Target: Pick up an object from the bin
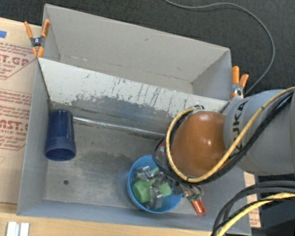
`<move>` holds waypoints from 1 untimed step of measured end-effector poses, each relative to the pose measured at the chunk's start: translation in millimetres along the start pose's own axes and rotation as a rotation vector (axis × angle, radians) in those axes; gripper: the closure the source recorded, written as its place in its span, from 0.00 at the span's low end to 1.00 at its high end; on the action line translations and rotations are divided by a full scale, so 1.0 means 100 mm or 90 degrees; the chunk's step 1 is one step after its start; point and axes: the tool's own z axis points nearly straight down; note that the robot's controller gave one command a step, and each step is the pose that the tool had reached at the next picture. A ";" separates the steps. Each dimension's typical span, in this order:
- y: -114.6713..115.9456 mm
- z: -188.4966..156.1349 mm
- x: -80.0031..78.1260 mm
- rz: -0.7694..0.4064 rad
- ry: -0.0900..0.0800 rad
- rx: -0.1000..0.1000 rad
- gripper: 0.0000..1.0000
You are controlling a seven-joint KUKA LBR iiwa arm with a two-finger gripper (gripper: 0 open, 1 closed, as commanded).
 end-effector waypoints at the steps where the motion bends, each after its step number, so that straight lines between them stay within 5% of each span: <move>1: 0.01 -0.14 0.01 0.000 0.003 -0.002 1.00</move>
Offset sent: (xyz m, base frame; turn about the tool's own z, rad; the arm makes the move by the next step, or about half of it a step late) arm -0.0013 0.0002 0.0541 0.0000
